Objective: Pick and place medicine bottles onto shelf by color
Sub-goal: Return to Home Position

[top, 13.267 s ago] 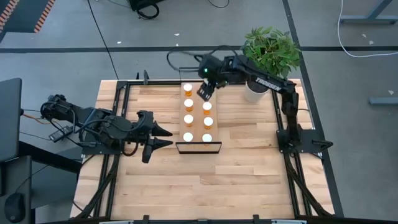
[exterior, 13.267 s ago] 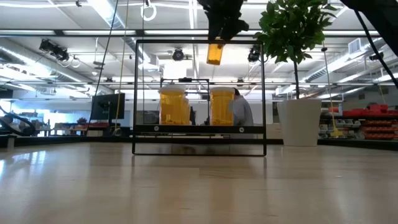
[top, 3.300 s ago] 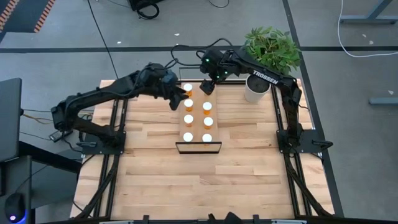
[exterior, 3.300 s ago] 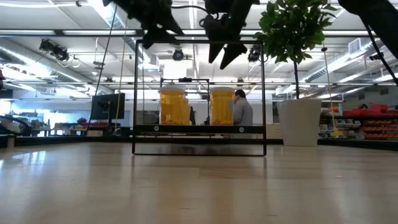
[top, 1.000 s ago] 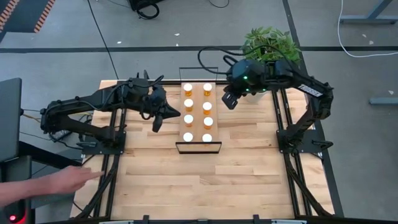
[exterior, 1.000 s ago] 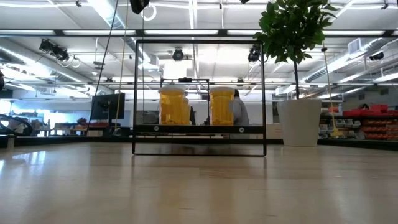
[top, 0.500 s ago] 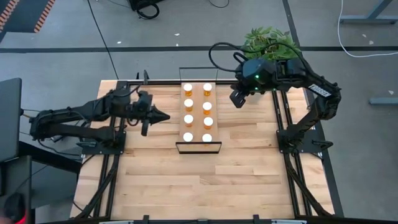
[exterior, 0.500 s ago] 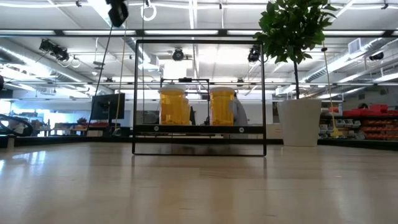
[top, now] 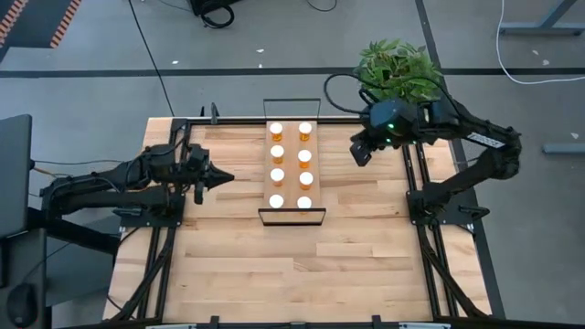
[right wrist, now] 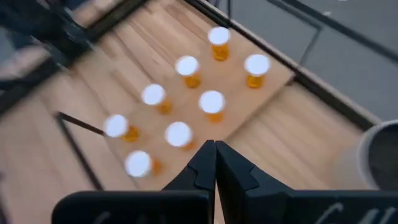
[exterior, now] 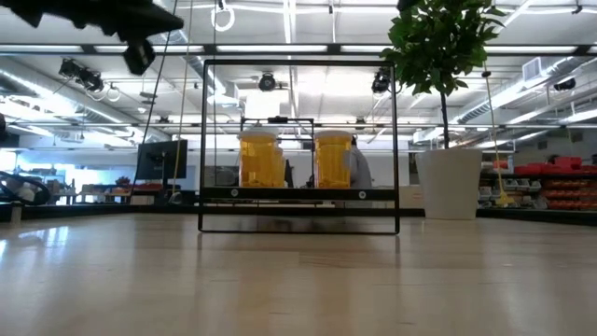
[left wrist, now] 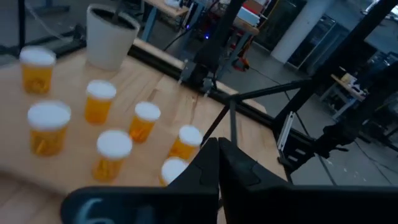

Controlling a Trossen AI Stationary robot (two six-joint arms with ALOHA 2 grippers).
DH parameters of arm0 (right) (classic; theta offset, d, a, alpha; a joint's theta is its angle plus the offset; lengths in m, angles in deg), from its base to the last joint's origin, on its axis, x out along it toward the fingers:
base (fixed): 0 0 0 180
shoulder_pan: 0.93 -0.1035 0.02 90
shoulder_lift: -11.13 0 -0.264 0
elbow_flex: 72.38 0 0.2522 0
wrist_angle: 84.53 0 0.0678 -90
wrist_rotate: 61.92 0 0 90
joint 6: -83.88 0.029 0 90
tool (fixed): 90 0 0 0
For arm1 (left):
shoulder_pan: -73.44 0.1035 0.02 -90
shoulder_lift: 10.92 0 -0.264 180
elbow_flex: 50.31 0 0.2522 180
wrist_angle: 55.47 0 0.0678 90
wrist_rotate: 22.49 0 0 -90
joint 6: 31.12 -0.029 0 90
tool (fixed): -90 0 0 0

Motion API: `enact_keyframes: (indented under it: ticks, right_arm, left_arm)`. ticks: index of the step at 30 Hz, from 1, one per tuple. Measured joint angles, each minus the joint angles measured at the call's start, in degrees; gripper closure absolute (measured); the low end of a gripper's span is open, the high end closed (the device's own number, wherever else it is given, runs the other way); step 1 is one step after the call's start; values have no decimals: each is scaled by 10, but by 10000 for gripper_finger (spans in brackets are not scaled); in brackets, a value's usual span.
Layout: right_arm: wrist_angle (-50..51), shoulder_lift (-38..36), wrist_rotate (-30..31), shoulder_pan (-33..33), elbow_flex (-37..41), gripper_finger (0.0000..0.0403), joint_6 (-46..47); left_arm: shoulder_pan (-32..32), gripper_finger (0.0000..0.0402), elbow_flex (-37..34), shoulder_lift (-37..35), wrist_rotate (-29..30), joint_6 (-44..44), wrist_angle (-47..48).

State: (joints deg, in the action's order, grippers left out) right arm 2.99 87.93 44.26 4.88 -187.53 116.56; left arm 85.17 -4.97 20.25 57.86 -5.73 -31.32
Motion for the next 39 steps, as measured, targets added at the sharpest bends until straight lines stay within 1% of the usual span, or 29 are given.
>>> enact_keyframes:
  ticks: [2, 5, 8, 12, 17, 22, 27, 29, 35, 39]
  right_arm:
    - [-53, -43, -15, 0, 64, 391, 18]
    - [-123, -105, -23, 0, 143, 391, 39]
    - [-175, -158, -27, 1, 204, 391, 58]
    - [-226, -219, -28, 10, 274, 391, 88]
    - [-303, -274, -57, 26, 362, 391, 111]
    - [-370, -310, -92, 40, 447, 391, 141]
    - [-420, -346, -95, 41, 514, 391, 178]
    - [-436, -360, -91, 41, 531, 392, 184]
    - [-462, -405, -47, 41, 568, 391, 184]
    - [-477, -431, -45, 41, 599, 391, 186]
  left_arm:
    - [0, 400, -28, -26, 0, 10, -1]
    - [0, 400, -75, -72, 6, 25, -30]
    - [0, 400, -112, -118, 14, 42, -56]
    - [0, 400, -155, -173, 27, 59, -62]
    - [0, 401, -192, -231, 31, 88, -63]
    - [0, 400, -216, -277, 31, 106, -62]
    - [0, 400, -239, -311, 31, 133, -55]
    - [0, 400, -243, -311, 29, 144, -53]
    - [0, 400, -245, -311, 23, 147, -42]
    - [0, 400, -245, -311, 19, 153, -21]
